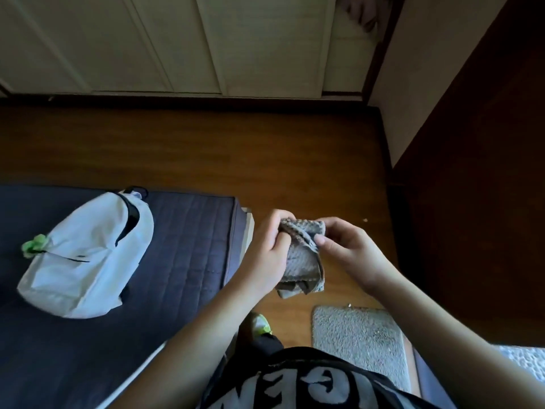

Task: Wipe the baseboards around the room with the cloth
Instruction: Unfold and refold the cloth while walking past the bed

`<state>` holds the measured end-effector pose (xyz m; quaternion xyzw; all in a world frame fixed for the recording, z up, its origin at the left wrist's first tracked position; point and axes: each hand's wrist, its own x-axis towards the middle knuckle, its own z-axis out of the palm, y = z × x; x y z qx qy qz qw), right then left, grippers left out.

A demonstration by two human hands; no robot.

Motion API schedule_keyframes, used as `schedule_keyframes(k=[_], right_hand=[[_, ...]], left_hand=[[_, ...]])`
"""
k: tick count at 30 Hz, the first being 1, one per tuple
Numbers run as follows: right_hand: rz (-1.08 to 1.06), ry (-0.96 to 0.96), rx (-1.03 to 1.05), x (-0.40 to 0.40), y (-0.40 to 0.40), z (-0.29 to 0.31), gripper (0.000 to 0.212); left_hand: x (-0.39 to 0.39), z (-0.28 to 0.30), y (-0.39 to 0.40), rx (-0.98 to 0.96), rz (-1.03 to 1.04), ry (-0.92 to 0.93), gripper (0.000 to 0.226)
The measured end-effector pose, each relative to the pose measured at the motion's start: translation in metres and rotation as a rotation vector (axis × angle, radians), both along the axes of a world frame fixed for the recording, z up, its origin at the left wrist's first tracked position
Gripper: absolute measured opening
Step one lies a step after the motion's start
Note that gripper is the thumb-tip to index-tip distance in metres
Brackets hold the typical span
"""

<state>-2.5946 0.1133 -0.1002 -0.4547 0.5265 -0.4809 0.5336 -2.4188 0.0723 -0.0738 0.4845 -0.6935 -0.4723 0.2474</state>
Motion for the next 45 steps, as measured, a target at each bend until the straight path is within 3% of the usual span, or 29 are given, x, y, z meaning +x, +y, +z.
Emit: schedule_keyframes(k=[2,4,9,14,16,18,19,23,25,31,37,41,45], right_hand=[[0.0,0.062,0.021,0.011,-0.027,0.003,0.006],[-0.031,0.089,0.022,0.021,-0.052,0.006,0.013],[-0.172,-0.07,0.071,0.027,-0.094,0.01,0.012],[-0.289,-0.079,0.079,-0.002,-0.124,0.007,0.012],[-0.3,-0.107,0.08,-0.019,-0.139,0.003,0.011],[-0.295,-0.16,0.083,-0.038,-0.156,-0.001,0.013],[-0.289,-0.192,0.083,-0.048,-0.166,-0.004,0.014],[-0.284,-0.255,0.093,-0.102,-0.212,-0.008,0.022],[-0.247,-0.261,0.083,-0.126,-0.233,-0.004,0.023],[-0.087,-0.188,0.113,-0.178,-0.298,0.007,0.026],[-0.156,-0.252,0.142,-0.189,-0.366,-0.002,0.026],[-0.115,-0.061,0.111,-0.183,-0.421,-0.001,0.027],[-0.021,0.076,0.054,-0.162,-0.476,0.013,0.023]], left_hand=[[0.009,-0.003,-0.027,0.01,0.01,0.053,0.022],[0.015,-0.009,-0.055,0.028,0.024,0.117,0.026],[0.005,-0.025,-0.105,-0.05,0.167,0.088,0.054],[-0.031,-0.024,-0.135,-0.162,0.296,0.112,0.034],[-0.051,-0.025,-0.151,-0.125,0.258,0.138,0.027],[-0.074,-0.028,-0.17,-0.071,0.187,0.143,0.006],[-0.085,-0.029,-0.179,-0.021,0.143,0.158,0.009],[-0.129,-0.028,-0.221,0.131,-0.022,0.216,0.061],[-0.151,-0.024,-0.239,0.123,-0.079,0.183,0.066],[-0.206,-0.007,-0.296,0.138,0.17,-0.005,0.044],[-0.174,-0.002,-0.358,0.021,0.343,-0.093,0.036],[-0.132,0.008,-0.403,-0.096,0.276,-0.104,0.029],[-0.097,0.013,-0.447,-0.084,0.296,-0.054,0.024]])
